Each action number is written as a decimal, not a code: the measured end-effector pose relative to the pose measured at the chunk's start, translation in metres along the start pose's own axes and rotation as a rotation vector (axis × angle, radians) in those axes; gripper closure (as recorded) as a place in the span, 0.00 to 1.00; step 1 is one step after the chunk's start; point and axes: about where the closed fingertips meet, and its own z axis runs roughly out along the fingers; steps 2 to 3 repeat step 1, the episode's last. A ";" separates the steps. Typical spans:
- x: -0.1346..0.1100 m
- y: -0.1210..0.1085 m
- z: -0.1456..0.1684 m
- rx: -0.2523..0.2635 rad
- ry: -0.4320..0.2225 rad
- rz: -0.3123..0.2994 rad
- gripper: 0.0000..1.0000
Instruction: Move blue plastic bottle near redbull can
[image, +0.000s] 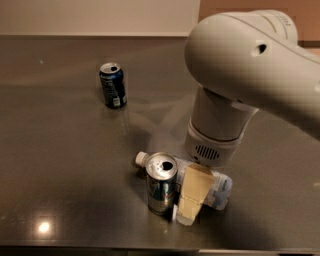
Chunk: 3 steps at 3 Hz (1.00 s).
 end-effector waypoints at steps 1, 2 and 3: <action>0.000 0.000 0.000 0.000 0.000 0.000 0.00; 0.000 0.000 0.000 0.000 0.000 0.000 0.00; 0.000 0.000 0.000 0.000 0.000 0.000 0.00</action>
Offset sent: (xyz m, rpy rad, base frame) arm 0.0000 0.0000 0.0000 0.0000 0.0000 0.0000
